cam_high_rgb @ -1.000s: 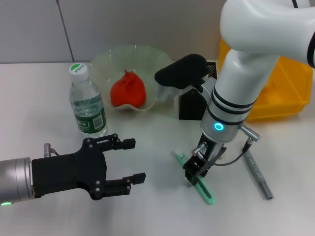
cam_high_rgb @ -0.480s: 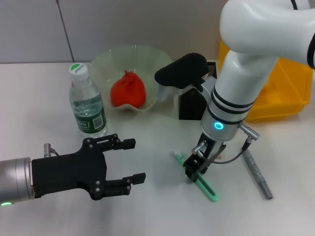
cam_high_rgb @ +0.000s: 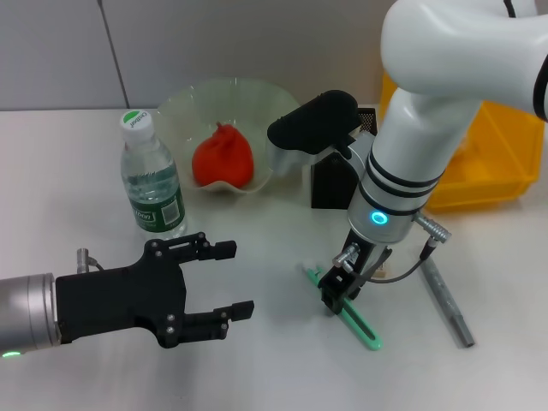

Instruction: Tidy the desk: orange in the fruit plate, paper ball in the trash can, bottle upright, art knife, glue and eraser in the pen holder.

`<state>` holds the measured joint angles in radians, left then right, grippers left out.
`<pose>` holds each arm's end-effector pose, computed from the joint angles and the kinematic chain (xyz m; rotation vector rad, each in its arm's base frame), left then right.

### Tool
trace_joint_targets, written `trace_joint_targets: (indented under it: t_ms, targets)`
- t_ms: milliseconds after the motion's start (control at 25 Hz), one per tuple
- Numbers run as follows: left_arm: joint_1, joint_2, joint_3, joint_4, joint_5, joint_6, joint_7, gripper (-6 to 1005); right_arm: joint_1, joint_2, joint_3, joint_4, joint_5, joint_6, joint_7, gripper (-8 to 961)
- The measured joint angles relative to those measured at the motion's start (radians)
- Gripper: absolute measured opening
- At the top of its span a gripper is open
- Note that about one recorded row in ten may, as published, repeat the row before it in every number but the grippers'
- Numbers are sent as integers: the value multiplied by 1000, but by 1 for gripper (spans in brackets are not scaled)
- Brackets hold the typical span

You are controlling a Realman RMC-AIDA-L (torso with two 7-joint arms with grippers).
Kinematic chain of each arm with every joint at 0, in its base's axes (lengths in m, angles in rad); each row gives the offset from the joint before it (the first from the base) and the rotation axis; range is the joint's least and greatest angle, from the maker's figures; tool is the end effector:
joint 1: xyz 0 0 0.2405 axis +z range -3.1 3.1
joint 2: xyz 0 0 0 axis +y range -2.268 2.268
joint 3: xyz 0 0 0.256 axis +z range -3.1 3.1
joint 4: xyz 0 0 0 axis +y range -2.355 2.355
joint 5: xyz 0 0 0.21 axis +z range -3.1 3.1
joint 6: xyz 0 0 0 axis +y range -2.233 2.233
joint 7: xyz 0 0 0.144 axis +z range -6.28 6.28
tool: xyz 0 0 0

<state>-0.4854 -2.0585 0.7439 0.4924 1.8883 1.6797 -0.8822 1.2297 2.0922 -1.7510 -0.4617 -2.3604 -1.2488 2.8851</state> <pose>-0.2649 0.2931 -0.0168 -2.7684 -0.0943 -0.8527 0.1278 0.3879 -0.1088 -2.5124 1.0876 -0.8544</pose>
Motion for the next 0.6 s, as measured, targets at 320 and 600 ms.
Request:
trace_joint_targets:
  t_ms: [320, 600]
  targets:
    - [-1, 0, 0, 0, 0, 0, 0, 753, 1, 0, -1, -1, 4, 11, -6, 252]
    - [-3, 0, 0, 0, 0, 0, 0, 753, -2, 0, -1, -2, 6, 18, -9, 246]
